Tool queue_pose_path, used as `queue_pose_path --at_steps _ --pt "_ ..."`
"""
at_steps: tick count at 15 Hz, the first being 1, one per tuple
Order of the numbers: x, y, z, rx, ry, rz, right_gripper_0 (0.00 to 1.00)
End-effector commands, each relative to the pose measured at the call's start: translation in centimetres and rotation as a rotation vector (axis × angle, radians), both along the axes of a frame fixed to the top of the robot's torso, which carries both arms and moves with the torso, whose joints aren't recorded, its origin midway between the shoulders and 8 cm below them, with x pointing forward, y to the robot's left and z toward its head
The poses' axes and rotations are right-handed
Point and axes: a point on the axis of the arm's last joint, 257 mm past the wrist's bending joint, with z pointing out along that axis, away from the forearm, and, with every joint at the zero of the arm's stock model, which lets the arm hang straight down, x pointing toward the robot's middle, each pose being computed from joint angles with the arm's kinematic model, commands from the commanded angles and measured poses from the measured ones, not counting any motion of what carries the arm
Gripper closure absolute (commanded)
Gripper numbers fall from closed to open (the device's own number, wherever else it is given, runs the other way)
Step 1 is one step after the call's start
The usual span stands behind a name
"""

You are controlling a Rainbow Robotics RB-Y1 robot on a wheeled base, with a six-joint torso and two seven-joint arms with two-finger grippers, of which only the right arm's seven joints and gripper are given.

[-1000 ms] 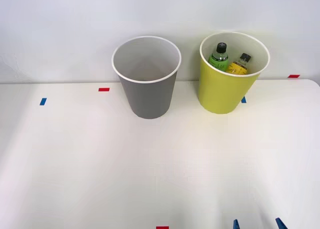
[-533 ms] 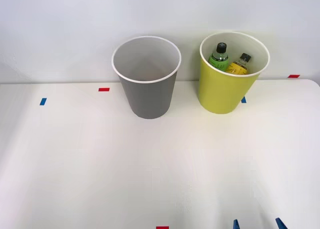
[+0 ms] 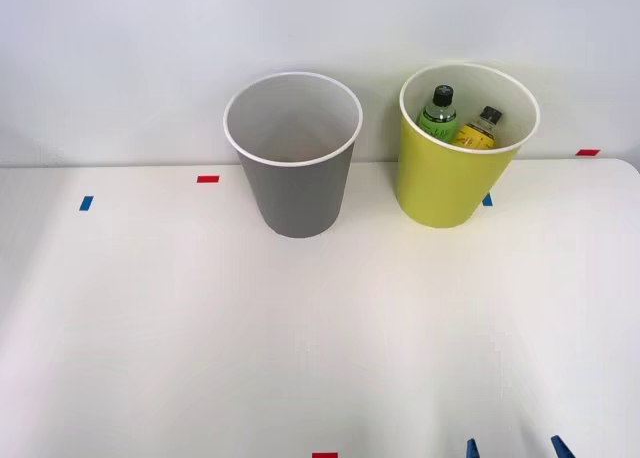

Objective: Put cans in the gray bin, plastic bottles in the light green bin

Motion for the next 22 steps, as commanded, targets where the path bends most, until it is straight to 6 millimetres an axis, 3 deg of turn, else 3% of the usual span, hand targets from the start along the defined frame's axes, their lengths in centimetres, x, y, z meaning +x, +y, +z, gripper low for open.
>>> queue_pose_path --at_steps 1,22 --pt "0.00 0.00 0.00 0.000 0.000 0.000 0.00" --pt "0.00 0.00 0.00 0.000 0.000 0.000 0.00"
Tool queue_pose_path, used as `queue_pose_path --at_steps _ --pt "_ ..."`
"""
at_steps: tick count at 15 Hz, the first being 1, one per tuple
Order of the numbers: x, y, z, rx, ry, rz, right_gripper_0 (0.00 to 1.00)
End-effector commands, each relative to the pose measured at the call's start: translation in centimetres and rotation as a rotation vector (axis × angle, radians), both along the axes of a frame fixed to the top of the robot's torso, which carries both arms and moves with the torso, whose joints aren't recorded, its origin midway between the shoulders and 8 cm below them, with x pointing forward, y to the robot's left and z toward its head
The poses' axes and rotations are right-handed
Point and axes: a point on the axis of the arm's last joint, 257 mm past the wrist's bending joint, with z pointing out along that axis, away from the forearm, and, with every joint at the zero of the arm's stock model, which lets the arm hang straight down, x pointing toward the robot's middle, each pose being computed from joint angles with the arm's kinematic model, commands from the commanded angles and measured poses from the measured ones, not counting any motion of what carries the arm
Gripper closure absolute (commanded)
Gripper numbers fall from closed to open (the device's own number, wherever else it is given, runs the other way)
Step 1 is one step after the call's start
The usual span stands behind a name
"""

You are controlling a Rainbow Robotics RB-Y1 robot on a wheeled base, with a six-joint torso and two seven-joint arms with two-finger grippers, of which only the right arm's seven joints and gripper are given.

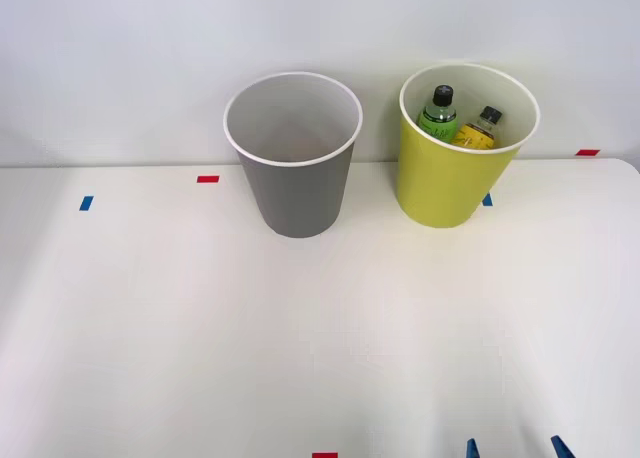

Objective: Put cans in the gray bin, plastic bottles in the light green bin

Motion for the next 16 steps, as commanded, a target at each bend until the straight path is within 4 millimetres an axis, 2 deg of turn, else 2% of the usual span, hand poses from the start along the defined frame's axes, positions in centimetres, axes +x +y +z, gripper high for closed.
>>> queue_pose_path --at_steps 1,16 --pt "0.00 0.00 0.00 0.000 0.000 0.000 0.00" --pt "0.00 0.00 0.00 0.000 0.000 0.000 0.00"
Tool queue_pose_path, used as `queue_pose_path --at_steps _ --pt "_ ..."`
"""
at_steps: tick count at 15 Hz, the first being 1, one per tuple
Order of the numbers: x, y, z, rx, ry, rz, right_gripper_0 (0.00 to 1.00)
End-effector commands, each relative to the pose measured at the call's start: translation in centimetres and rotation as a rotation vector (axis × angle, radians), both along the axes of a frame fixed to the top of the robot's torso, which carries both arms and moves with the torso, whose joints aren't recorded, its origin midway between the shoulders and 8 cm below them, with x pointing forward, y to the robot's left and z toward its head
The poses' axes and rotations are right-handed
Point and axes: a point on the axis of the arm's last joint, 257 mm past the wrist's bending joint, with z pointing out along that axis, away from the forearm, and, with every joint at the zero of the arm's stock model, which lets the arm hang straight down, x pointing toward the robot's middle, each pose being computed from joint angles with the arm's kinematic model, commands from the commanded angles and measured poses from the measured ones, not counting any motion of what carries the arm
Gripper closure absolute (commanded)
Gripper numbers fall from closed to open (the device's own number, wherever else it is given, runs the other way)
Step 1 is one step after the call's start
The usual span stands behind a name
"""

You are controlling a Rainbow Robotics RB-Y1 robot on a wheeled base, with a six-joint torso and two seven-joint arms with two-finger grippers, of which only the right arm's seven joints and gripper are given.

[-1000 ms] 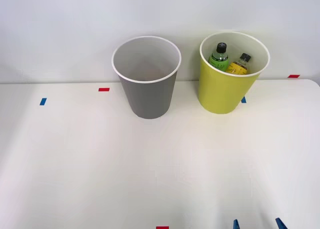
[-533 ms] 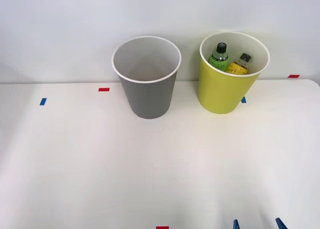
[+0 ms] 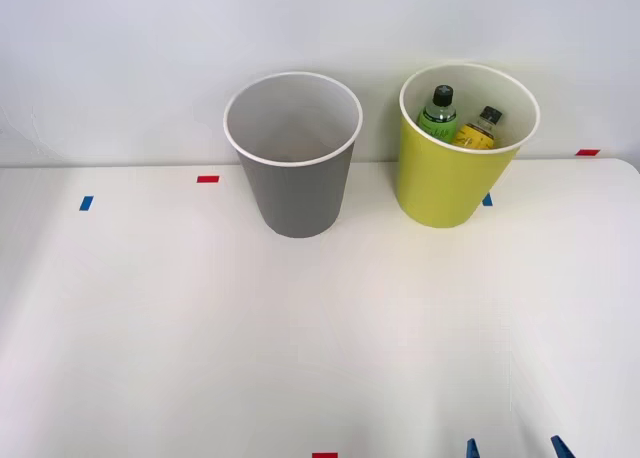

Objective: Put cans in the gray bin, plastic bottles in the light green bin

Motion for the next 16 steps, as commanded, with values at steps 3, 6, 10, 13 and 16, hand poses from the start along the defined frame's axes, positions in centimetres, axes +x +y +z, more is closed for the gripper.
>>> queue_pose_path --at_steps 3,6,10,13,16 --pt "0.00 0.00 0.00 0.000 0.000 0.000 0.00" --pt "0.00 0.00 0.00 0.000 0.000 0.000 0.00" --pt "0.00 0.00 0.00 0.000 0.000 0.000 0.00" --pt "0.00 0.00 0.00 0.000 0.000 0.000 0.00" --pt "0.00 0.00 0.00 0.000 0.000 0.000 0.00"
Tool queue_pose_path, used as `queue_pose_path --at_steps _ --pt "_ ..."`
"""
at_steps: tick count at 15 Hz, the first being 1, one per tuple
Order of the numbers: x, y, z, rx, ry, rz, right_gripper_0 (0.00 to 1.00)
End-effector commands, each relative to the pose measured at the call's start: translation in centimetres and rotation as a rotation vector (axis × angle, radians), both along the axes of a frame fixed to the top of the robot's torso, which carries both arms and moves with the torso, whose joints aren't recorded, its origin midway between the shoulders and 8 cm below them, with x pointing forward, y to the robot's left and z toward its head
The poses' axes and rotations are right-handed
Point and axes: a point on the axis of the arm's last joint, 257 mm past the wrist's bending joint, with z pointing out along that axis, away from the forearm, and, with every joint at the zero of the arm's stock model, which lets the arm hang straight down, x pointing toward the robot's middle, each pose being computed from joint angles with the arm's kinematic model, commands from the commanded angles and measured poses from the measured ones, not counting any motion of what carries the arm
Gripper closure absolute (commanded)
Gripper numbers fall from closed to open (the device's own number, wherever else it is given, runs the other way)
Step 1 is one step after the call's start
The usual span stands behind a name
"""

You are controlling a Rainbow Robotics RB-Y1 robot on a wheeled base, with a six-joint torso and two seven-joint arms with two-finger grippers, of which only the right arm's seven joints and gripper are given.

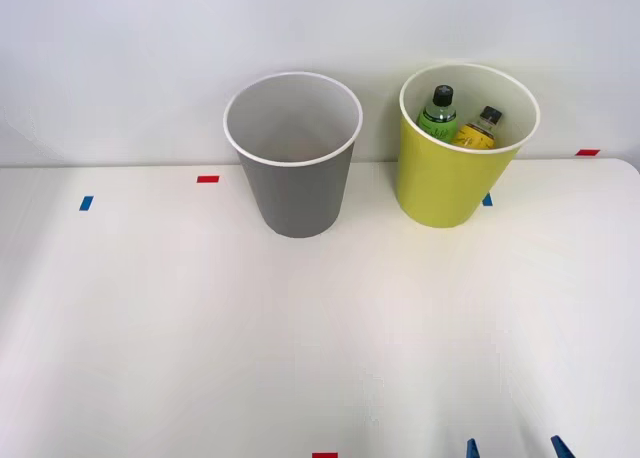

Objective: Put cans in the gray bin, plastic bottles in the light green bin

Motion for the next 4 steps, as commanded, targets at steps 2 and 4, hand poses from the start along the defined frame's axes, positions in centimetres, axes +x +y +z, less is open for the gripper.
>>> queue_pose_path --at_steps 2,4 --pt "0.00 0.00 0.00 0.000 0.000 0.000 0.00" --pt "0.00 0.00 0.00 0.000 0.000 0.000 0.00"
